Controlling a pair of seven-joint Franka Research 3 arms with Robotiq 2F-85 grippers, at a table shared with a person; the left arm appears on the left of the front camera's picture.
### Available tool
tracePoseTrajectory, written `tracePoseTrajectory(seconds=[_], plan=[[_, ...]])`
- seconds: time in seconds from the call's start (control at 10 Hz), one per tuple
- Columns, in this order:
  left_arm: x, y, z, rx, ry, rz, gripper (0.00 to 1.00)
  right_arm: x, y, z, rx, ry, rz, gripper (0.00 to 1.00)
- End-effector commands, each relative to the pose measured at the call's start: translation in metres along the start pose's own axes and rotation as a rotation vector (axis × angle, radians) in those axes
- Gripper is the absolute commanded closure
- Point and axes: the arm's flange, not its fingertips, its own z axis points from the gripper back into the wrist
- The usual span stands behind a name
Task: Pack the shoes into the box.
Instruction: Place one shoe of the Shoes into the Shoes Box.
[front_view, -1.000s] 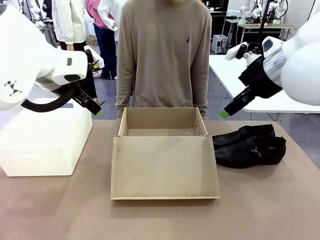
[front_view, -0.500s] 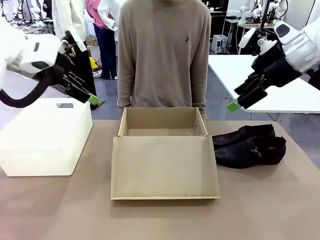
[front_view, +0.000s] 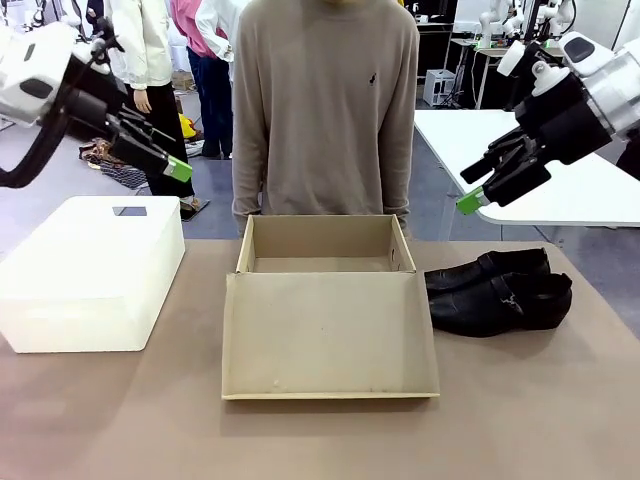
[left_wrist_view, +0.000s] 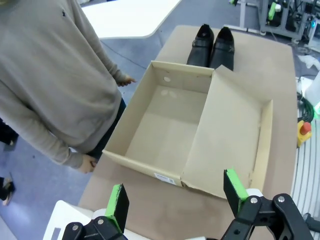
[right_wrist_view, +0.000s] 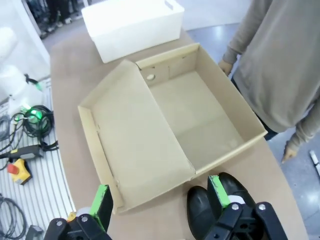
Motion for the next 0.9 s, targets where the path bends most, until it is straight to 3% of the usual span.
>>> tracePoseTrajectory(seconds=[0.0,0.3,0.8], plan=[[0.017,0.011,-0.006,-0.024,0.018,0.024,0.0,0.001,-0.014,-0.002,0.049,-0.046,0.022,0.0],[0.035,0.016,-0.009,-0.003,0.058,0.054,0.0,0.002,-0.016,-0.004,0.04,-0.054,-0.003,0.0],[0.023,0.007,-0.009,-0.012,0.027,0.035,0.0,-0.002,-0.01,-0.003,0.038,-0.041,-0.008,0.0]])
